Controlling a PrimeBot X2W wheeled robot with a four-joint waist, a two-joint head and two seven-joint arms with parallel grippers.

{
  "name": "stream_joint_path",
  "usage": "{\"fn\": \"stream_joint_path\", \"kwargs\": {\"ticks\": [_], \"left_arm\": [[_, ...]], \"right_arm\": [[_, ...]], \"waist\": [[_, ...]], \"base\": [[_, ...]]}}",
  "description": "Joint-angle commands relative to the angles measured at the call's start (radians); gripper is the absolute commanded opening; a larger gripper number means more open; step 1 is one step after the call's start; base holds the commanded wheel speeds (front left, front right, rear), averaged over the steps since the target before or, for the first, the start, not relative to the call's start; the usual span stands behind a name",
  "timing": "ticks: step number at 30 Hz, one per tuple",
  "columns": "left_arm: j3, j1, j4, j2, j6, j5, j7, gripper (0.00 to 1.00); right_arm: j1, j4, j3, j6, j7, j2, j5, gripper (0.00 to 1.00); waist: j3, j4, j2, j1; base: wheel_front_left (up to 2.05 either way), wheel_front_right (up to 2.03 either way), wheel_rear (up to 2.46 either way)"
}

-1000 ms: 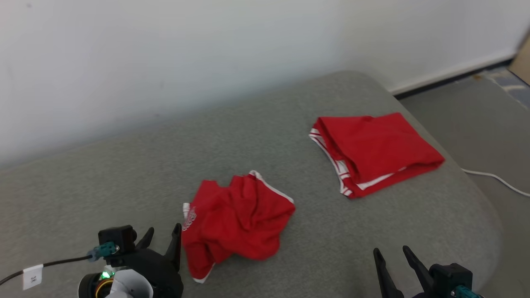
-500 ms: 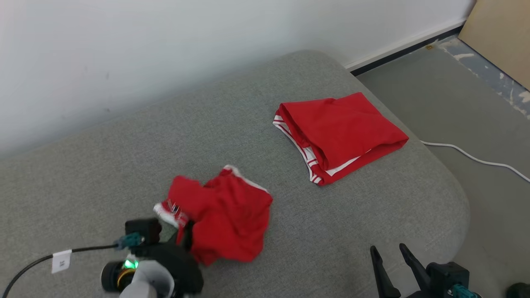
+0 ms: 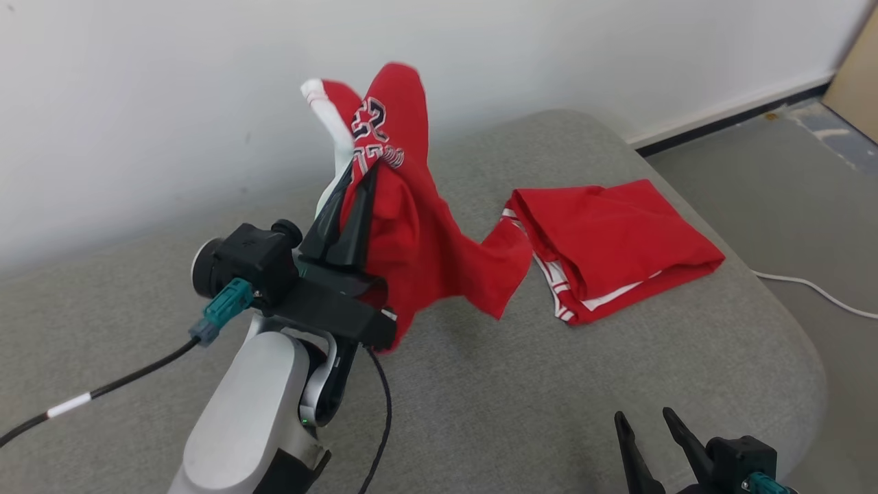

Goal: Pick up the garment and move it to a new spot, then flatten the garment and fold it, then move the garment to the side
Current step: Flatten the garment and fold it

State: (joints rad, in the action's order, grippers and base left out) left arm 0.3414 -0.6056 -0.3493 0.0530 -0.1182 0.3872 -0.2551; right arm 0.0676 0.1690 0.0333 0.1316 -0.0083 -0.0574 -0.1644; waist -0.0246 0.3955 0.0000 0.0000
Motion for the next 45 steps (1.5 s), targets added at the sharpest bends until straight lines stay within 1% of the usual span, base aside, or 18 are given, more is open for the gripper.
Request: {"fn": "stream_joint_path", "kwargs": {"ticks": [1,5,10,12,14,16,17,19,20,21,22,25,27,30,35,38,43,45], "left_arm": [[0.003,-0.005,0.025,-0.002,0.004,0.008,-0.007,0.00],[0.010,0.030,0.106,0.004,0.032,-0.017,-0.010,0.00],[-0.012,0.057,0.167,0.077,0.106,-0.092,0.009,0.00],[-0.026,0.063,0.199,0.108,0.120,-0.106,0.024,0.00],[-0.024,0.080,0.215,0.131,0.113,-0.107,0.049,0.00],[-0.008,0.092,0.214,0.133,0.109,-0.109,0.071,0.00],[0.010,0.098,0.206,0.122,0.106,-0.110,0.077,0.00],[0.072,0.119,0.165,0.088,0.074,-0.108,0.094,0.00],[0.113,0.129,0.131,0.068,0.056,-0.104,0.105,0.07],[0.155,0.140,0.089,0.051,0.039,-0.093,0.121,0.43],[0.200,0.150,0.043,0.036,0.022,-0.075,0.143,1.00],[0.318,0.154,-0.046,0.008,-0.005,-0.006,0.175,1.00],[0.371,0.145,-0.075,-0.001,-0.009,0.032,0.169,1.00],[0.400,0.121,-0.107,0.000,-0.012,0.075,0.169,1.00],[0.407,0.082,-0.135,-0.002,-0.012,0.077,0.169,1.00],[0.403,0.055,-0.166,-0.001,0.012,0.071,0.180,1.00],[0.367,0.036,-0.266,0.039,0.096,0.059,0.219,1.00],[0.361,0.039,-0.285,0.044,0.092,0.071,0.219,1.00]], "right_arm": [[0.009,-0.006,-0.001,-0.002,0.002,-0.003,0.007,1.00],[0.014,-0.011,0.003,-0.002,0.006,-0.003,0.006,1.00],[0.022,-0.013,0.002,-0.002,0.011,-0.001,0.005,1.00],[0.025,-0.013,0.006,-0.002,0.012,0.000,0.004,1.00],[0.027,-0.014,0.009,-0.002,0.010,0.000,0.003,1.00],[0.028,-0.011,0.014,-0.002,0.008,0.002,0.000,1.00],[0.028,-0.009,0.015,-0.002,0.007,0.002,-0.002,1.00],[0.025,-0.008,0.015,-0.002,0.005,0.003,-0.005,1.00],[0.022,-0.007,0.014,-0.002,0.004,0.002,-0.006,1.00],[0.019,-0.007,0.012,-0.002,0.004,0.002,-0.005,1.00],[0.015,-0.007,0.013,-0.002,0.004,0.003,-0.004,1.00],[0.002,-0.007,0.014,-0.002,0.004,0.004,-0.001,1.00],[0.001,-0.007,0.011,-0.002,0.002,0.003,-0.003,1.00],[0.008,-0.005,0.003,-0.002,0.001,0.004,-0.001,1.00],[0.013,-0.004,-0.004,-0.002,0.003,0.005,0.002,1.00],[0.005,-0.005,0.007,-0.002,0.005,0.006,0.002,1.00],[0.002,-0.001,0.017,-0.002,0.001,0.006,-0.007,1.00],[0.005,0.001,0.011,-0.002,-0.001,0.006,-0.005,1.00]], "waist": [[0.014,-0.029,0.0000,0.0000],[0.025,-0.066,0.0000,0.0000],[0.038,-0.103,0.0000,0.0000],[0.039,-0.108,0.0000,0.0000],[0.037,-0.110,0.0000,0.0000],[0.033,-0.109,0.0000,0.0000],[0.030,-0.108,0.0000,0.0000],[0.023,-0.104,0.0000,0.0000],[0.020,-0.103,0.0000,0.0000],[0.017,-0.102,0.0000,0.0000],[0.014,-0.101,0.0000,0.0000],[0.005,-0.094,0.0000,0.0000],[0.002,-0.093,0.0000,0.0000],[0.003,-0.094,0.0000,0.0000],[0.005,-0.098,0.0000,0.0000],[0.005,-0.094,0.0000,0.0000],[0.001,-0.072,0.0000,0.0000],[-0.002,-0.065,0.0000,0.0000]], "base": [[0.00,0.00,0.00],[0.00,0.00,0.00],[0.00,0.00,0.00],[0.00,0.00,0.00],[0.00,0.00,0.00],[0.00,0.00,0.00],[0.00,0.00,0.00],[0.00,0.00,0.00],[0.00,0.00,0.00],[0.00,0.00,0.00],[0.00,0.00,0.00],[0.00,0.00,0.00],[0.00,0.00,0.00],[0.00,0.00,0.00],[0.00,0.00,0.00],[0.00,0.00,0.00],[0.00,0.00,0.00],[0.00,0.00,0.00]]}}
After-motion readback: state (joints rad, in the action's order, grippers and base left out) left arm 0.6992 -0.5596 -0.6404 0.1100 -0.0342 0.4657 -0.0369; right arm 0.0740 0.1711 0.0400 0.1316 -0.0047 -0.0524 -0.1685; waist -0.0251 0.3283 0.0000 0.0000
